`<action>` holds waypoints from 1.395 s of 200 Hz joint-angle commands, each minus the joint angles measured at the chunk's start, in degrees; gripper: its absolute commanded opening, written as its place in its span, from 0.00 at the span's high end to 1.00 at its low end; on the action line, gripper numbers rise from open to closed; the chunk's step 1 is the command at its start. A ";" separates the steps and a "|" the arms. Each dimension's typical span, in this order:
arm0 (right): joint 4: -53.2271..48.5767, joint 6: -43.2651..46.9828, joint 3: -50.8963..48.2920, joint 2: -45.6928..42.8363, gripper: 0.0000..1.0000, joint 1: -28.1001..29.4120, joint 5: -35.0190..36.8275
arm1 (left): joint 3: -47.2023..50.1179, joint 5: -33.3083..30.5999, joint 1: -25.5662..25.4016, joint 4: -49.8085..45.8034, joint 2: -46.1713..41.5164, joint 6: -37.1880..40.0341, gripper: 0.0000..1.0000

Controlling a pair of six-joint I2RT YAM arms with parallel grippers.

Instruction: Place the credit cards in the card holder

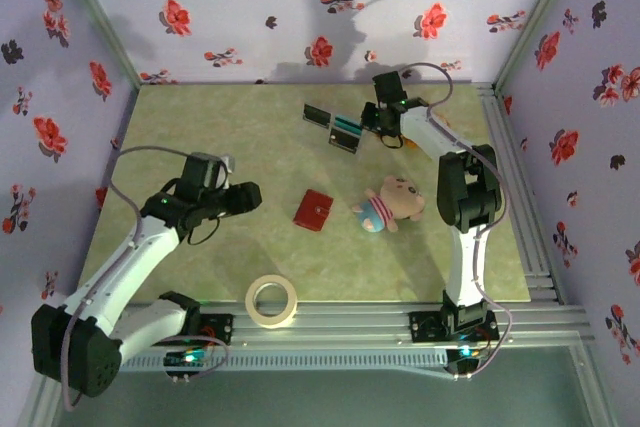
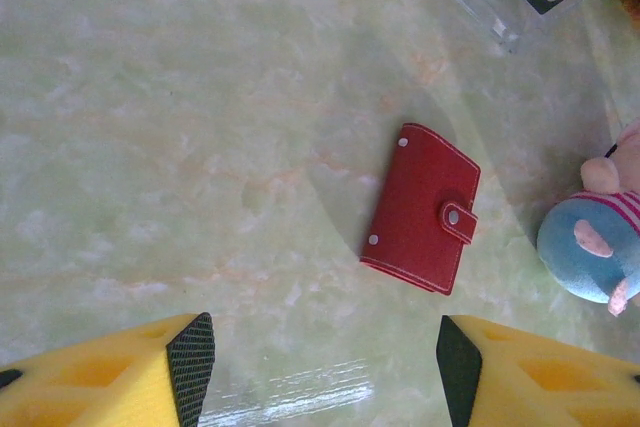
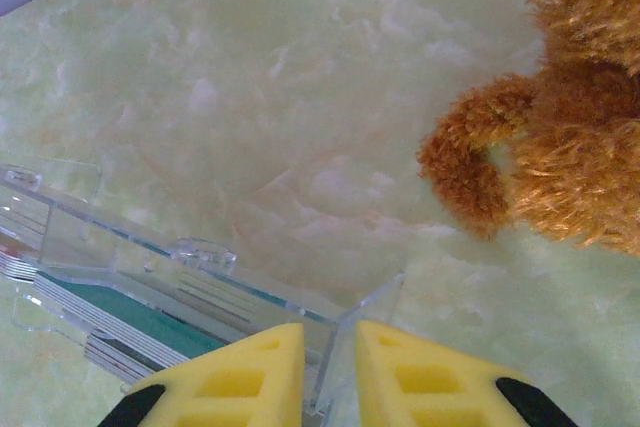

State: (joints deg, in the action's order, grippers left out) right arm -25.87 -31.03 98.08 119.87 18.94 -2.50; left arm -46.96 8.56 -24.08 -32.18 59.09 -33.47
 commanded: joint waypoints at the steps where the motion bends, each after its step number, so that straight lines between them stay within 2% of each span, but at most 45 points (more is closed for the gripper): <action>1: -3.74 1.91 1.08 2.41 0.82 0.40 1.94 | 0.79 0.06 0.41 -0.96 -1.30 -0.46 0.36; 78: -9.54 6.42 6.01 4.70 0.86 1.19 -1.89 | 3.77 0.63 0.41 -0.74 -4.02 -2.71 0.36; 110: -12.26 10.80 8.07 5.56 0.95 2.17 -3.91 | 6.16 1.73 0.43 0.39 -4.92 -4.39 0.36; 160: -19.09 17.83 14.24 7.48 0.94 6.00 0.04 | 6.76 2.56 0.26 1.29 -4.78 -4.38 0.36; 211: -18.00 15.85 14.78 8.14 0.92 7.56 -1.97 | 7.42 4.08 0.21 3.64 -2.62 -5.09 0.36; 251: -15.76 14.98 11.61 3.98 0.75 8.31 -3.63 | 7.02 6.79 -0.65 4.06 -0.95 -5.75 0.37; 279: -10.88 12.58 2.16 -4.00 0.65 7.78 -2.83 | 5.33 7.08 -3.70 7.18 1.87 -6.82 0.37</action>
State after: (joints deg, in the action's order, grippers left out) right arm -37.95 -16.45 106.67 123.15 26.33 -4.19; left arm -40.34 13.91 -25.50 -28.23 58.59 -38.68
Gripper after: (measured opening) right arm 0.310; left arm 0.628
